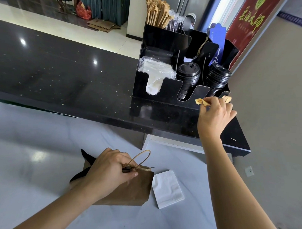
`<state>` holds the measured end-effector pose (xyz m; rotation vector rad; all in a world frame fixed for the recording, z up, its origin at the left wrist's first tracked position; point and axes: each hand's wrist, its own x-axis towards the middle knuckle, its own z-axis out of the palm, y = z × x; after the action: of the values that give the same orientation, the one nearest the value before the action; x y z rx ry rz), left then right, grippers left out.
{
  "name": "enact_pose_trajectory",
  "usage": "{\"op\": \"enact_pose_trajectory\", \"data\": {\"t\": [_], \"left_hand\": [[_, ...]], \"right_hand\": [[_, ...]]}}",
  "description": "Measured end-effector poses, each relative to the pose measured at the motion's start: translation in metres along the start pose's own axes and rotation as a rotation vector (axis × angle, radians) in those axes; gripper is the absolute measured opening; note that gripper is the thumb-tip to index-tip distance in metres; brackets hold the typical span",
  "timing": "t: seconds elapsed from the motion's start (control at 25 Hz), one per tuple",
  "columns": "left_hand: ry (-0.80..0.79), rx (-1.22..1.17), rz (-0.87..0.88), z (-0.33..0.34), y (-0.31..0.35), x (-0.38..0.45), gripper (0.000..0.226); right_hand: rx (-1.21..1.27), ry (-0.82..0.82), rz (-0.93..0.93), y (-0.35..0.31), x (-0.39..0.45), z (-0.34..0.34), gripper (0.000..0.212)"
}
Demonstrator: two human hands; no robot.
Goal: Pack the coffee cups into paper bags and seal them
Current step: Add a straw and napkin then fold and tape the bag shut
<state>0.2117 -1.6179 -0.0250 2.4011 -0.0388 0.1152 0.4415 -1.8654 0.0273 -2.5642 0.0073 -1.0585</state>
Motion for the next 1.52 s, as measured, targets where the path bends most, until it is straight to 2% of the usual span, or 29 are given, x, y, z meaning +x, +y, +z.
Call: {"op": "enact_pose_trajectory", "data": {"t": [0.12, 0.4, 0.56, 0.76, 0.96, 1.24, 1.4, 1.52], "left_hand": [[0.003, -0.009, 0.008, -0.001, 0.002, -0.001, 0.007], [0.014, -0.020, 0.008, -0.005, 0.006, -0.004, 0.005], [0.011, -0.024, 0.004, -0.006, 0.007, -0.003, 0.002], [0.010, -0.001, -0.052, -0.006, 0.009, -0.004, 0.011], [0.003, -0.002, -0.056, -0.006, 0.009, -0.003, 0.009], [-0.031, 0.002, -0.053, -0.006, 0.009, -0.001, 0.014], [-0.029, 0.001, -0.043, -0.006, 0.010, -0.001, 0.012], [-0.031, 0.016, -0.058, -0.006, 0.009, -0.001, 0.022]], "right_hand": [[0.140, -0.099, 0.010, -0.006, -0.012, -0.012, 0.011], [0.556, -0.549, -0.004, -0.023, -0.049, -0.065, 0.009], [0.571, -0.862, -0.126, -0.038, -0.078, -0.088, 0.012], [0.647, -1.069, -0.221, -0.052, -0.114, -0.095, 0.016], [0.601, -1.079, -0.293, -0.052, -0.127, -0.096, 0.019], [0.494, -0.983, -0.505, -0.054, -0.140, -0.093, 0.020], [0.470, -0.876, -0.606, -0.055, -0.146, -0.091, 0.023], [0.447, -0.826, -0.677, -0.054, -0.153, -0.090, 0.022]]}}
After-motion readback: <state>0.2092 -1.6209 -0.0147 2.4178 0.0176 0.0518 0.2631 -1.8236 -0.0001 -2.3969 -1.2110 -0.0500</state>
